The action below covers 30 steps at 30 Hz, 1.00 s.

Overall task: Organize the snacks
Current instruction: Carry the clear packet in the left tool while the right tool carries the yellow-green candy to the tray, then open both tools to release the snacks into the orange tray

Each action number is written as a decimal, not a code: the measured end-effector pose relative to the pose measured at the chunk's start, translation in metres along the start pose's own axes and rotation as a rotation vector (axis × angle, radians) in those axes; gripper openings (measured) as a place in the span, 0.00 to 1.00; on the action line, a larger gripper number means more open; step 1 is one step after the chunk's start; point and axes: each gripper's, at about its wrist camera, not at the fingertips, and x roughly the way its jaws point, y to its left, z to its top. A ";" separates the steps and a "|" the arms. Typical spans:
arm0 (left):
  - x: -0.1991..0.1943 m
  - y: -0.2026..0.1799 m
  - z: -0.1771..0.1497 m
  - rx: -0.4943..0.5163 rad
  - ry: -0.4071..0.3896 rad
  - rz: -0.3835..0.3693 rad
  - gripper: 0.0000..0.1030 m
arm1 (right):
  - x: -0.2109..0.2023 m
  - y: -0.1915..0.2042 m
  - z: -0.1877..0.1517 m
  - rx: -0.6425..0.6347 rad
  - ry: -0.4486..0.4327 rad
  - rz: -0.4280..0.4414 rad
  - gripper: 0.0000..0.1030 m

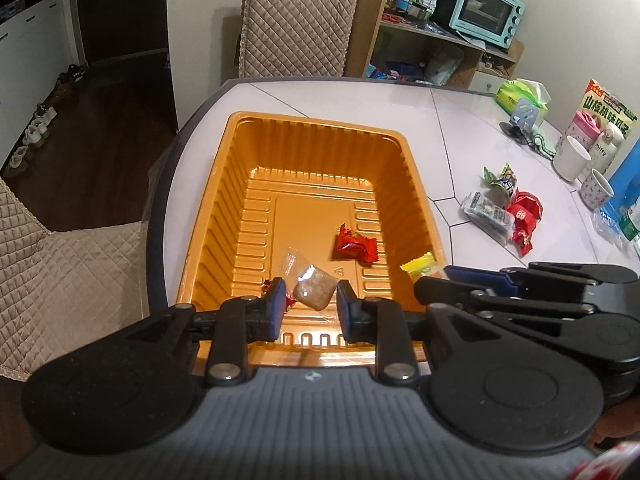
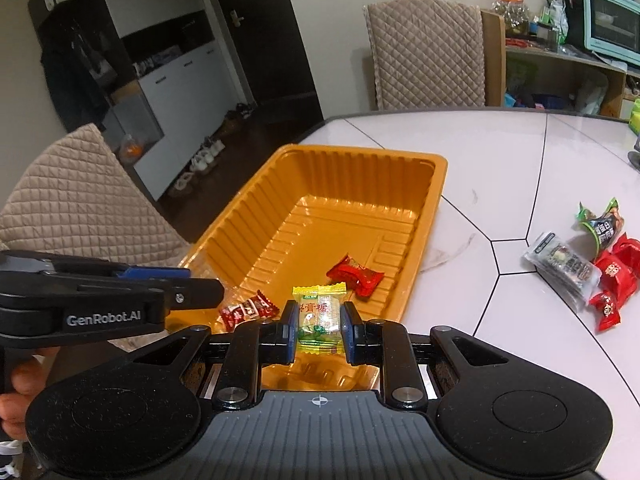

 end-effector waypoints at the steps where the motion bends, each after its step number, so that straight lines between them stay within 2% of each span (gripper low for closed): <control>1: 0.001 0.001 0.000 0.003 0.003 -0.004 0.23 | 0.004 0.000 0.000 -0.001 0.005 -0.008 0.22; 11: 0.010 0.009 0.005 0.024 0.015 -0.030 0.23 | 0.018 0.001 0.001 0.009 0.017 -0.048 0.22; 30: 0.020 0.010 0.014 0.042 0.033 -0.063 0.24 | 0.020 -0.003 0.011 0.050 -0.008 -0.070 0.25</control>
